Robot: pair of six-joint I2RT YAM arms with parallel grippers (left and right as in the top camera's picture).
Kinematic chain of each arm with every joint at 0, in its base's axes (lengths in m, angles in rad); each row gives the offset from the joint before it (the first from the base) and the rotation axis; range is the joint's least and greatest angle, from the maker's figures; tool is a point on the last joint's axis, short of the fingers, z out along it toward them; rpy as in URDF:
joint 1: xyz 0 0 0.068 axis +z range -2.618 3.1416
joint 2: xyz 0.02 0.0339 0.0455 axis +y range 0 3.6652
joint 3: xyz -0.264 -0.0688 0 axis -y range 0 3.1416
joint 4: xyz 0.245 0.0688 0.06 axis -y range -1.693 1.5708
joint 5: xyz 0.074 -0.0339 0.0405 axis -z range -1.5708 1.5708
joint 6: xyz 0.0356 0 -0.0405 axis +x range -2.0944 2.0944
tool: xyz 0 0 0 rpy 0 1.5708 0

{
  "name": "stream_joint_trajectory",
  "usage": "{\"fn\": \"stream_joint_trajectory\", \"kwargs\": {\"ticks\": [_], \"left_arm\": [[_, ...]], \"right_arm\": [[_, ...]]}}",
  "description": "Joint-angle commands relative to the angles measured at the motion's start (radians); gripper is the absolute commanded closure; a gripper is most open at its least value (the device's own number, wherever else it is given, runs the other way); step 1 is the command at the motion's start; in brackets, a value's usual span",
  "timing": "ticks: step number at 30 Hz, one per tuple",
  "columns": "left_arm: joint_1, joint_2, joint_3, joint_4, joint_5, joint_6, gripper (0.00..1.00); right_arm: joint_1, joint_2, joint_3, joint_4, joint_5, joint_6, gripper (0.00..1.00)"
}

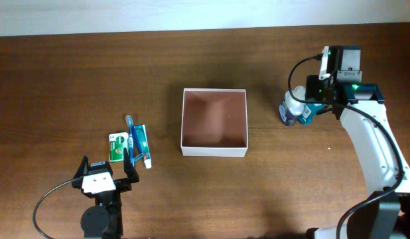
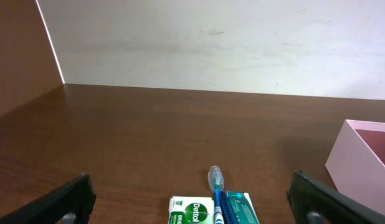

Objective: Pack container
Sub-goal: 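Move the right gripper over the blue Listerine bottle and grasp its cap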

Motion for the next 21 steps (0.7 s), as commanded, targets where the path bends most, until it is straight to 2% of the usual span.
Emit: {"fn": "stream_joint_trajectory", "kwargs": {"ticks": [1, 5, 18, 21], "left_arm": [[0.006, -0.01, 0.0, -0.007, 0.007, 0.019, 0.0], [0.006, -0.01, 0.0, -0.007, 0.007, 0.019, 0.0], [0.006, -0.01, 0.0, -0.007, 0.007, 0.019, 0.0], [0.006, -0.01, 0.0, -0.007, 0.007, 0.019, 0.0]], "right_arm": [[-0.007, 0.026, 0.023, 0.007, -0.009, -0.005, 0.49], [-0.016, 0.029, 0.023, 0.006, -0.013, -0.004, 0.59], [-0.11, 0.029, 0.023, 0.001, -0.18, 0.021, 0.6], [-0.11, 0.029, 0.023, 0.004, -0.184, 0.02, 0.65]]}}
